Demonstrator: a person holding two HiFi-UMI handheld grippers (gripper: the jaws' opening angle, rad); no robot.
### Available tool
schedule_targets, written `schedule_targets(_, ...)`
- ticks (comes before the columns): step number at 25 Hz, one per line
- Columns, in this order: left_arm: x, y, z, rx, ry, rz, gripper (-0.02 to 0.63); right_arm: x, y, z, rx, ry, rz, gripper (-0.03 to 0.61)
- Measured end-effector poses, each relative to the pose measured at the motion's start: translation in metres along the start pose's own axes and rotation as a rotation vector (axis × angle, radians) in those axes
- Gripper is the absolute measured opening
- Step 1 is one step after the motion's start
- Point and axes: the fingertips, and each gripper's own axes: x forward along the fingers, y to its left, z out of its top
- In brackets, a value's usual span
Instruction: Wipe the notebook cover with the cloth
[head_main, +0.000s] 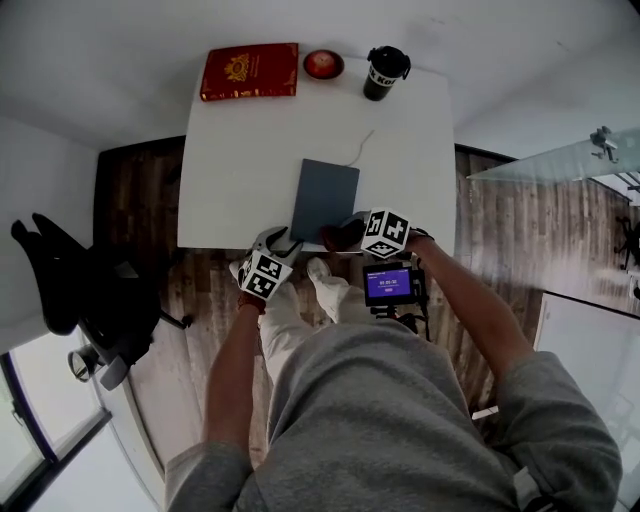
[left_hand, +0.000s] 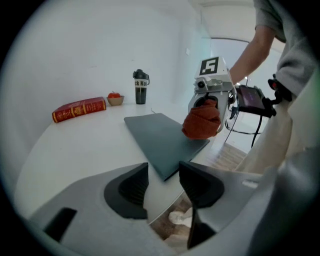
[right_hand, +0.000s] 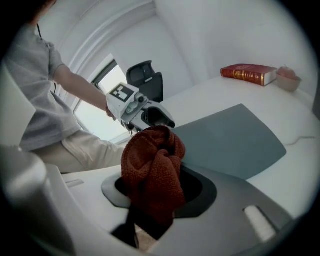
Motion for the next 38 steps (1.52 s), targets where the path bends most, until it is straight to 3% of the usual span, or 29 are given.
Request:
schedule_targets(3, -0.024, 0.001, 0.026, -0.069, -0.141, -0.004, 0.204, -0.027, -0.006, 0.034, 0.036, -0.159, -0.047, 0.175)
schedule_targets(9, -0.076, 0.02, 0.12, -0.011, -0.348, 0.092, 0.202, -0.102, -0.022, 0.106, 0.086, -0.526, -0.212, 0.179)
schedule_targets(13, -0.096, 0.036, 0.194, 0.071, -0.474, 0.149, 0.198, -0.147, -0.036, 0.138, 0.025, -0.623, -0.389, 0.178)
schedule_targets(19, -0.134, 0.032, 0.306, 0.188, -0.657, 0.219, 0.183, -0.229, -0.041, 0.179, 0.013, -0.791, -0.648, 0.178)
schedule_targets(23, -0.16, 0.025, 0.357, 0.231, -0.767, 0.296, 0.172, -0.276, -0.021, 0.197, 0.04, -0.943, -0.711, 0.178)
schedule_targets(25, -0.171, 0.023, 0.373, 0.221, -0.811, 0.332, 0.169, -0.291, -0.009, 0.205, 0.021, -0.972, -0.738, 0.178)
schedule_targets(28, -0.182, 0.015, 0.385, 0.248, -0.839, 0.363, 0.155, -0.3, 0.009, 0.213, -0.041, -0.931, -0.811, 0.176)
schedule_targets(35, -0.185, -0.002, 0.385, 0.27, -0.832, 0.372, 0.102, -0.304, 0.04, 0.214, -0.065, -0.942, -0.879, 0.176)
schedule_targets(38, -0.182, -0.013, 0.381, 0.351, -0.793, 0.378, 0.032, -0.304, 0.049, 0.211, -0.079, -0.932, -0.865, 0.175)
